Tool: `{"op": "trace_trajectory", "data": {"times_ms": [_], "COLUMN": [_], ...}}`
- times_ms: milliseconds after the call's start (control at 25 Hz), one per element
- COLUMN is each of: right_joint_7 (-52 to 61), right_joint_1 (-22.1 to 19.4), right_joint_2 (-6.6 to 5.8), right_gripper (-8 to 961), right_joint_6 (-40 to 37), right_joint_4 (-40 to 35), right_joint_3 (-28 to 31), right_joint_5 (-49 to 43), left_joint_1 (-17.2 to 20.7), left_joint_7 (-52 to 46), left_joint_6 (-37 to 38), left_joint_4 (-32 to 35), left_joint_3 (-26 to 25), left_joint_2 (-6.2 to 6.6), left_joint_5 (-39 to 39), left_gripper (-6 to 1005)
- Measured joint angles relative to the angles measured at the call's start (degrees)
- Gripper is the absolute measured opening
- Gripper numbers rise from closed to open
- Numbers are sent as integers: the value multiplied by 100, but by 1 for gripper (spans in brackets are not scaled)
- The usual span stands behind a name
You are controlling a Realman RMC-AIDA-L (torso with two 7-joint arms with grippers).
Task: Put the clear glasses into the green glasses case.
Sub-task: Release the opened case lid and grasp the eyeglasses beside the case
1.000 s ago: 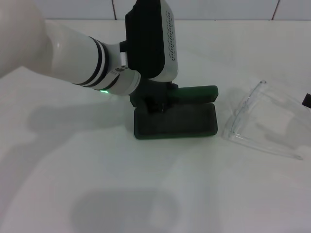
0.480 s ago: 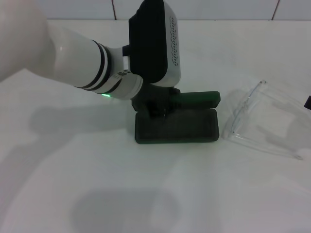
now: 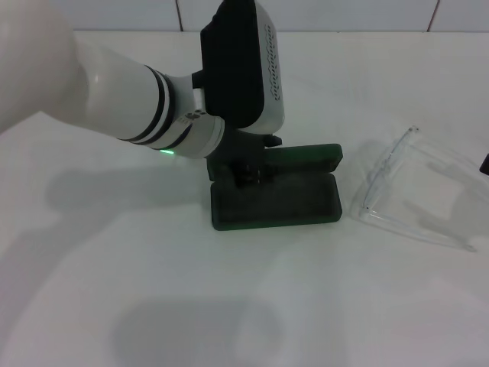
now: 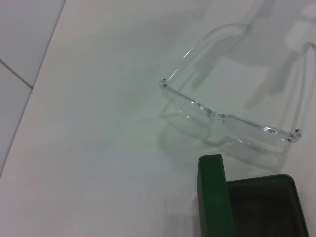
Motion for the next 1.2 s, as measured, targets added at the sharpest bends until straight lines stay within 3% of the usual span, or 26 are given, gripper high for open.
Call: {"op": "trace_trajectory", "data": {"times_ms": [440,720,1040,1200], "right_joint_7": [0,21,371,745], "right_joint_1": [-55,-46,105,238], "right_joint_2": [0,-32,-127,-211], "right_gripper": [823,822,821,820], "right_joint_6": [-117,-78,154,227], "right_joint_4": [11,27,7,-2], "right_joint_3": [159,202,228,230], "right_joint_5": [-10,-22,-92,-256], "left_joint_1": [27,77,878,1269], "left_joint_7": [-41,-193,-276,-168], "left_joint_6": [37,538,660,725], "left_joint_4": [186,470,1563,1780], "left_joint_3": [-2,-45,-286,-715], "left_joint_2": [0,7,20,28], "left_joint_5": [16,10,-232,-1101], "left_gripper": [391,394,388,384]}}
